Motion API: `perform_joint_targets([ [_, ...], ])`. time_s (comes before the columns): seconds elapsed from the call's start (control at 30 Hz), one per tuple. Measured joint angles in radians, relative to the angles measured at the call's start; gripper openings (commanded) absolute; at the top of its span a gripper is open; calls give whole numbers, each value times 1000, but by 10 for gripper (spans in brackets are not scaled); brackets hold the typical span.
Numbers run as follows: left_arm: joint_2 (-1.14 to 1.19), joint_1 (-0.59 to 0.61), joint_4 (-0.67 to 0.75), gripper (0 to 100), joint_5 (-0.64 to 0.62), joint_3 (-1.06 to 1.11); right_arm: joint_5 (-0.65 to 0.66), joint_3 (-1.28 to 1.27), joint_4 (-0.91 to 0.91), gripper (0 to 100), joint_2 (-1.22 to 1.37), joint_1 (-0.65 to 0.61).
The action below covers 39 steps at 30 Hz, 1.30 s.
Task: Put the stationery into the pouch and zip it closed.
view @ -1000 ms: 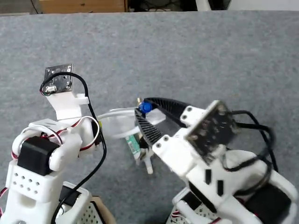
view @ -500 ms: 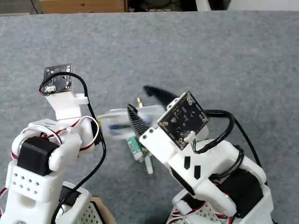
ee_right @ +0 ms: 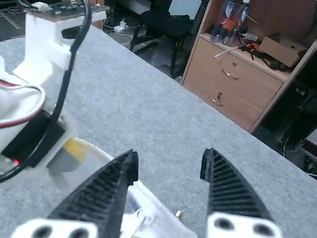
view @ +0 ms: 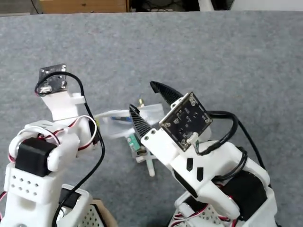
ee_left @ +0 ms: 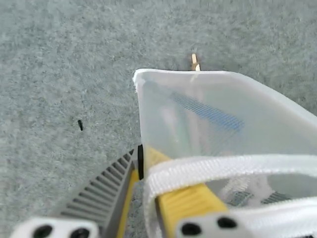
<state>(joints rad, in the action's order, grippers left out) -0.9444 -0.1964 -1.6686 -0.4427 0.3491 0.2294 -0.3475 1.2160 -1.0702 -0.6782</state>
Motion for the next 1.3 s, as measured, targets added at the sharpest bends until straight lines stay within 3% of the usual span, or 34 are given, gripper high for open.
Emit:
perform_joint_targets([
  [0.43, 0, 130, -48, 28, 0, -144, 0, -77, -8, 205, -8, 244],
  [0.67, 0, 245, -57, 28, 0, -172, 0, -117, -25, 205, -6, 259],
  [1.0, 0, 382, -58, 28, 0, -89, -124, -163, -35, 205, -6, 259],
  [1.3, -14, 443, -57, 28, 0, 38, -130, -163, -40, 204, 256, 276],
])
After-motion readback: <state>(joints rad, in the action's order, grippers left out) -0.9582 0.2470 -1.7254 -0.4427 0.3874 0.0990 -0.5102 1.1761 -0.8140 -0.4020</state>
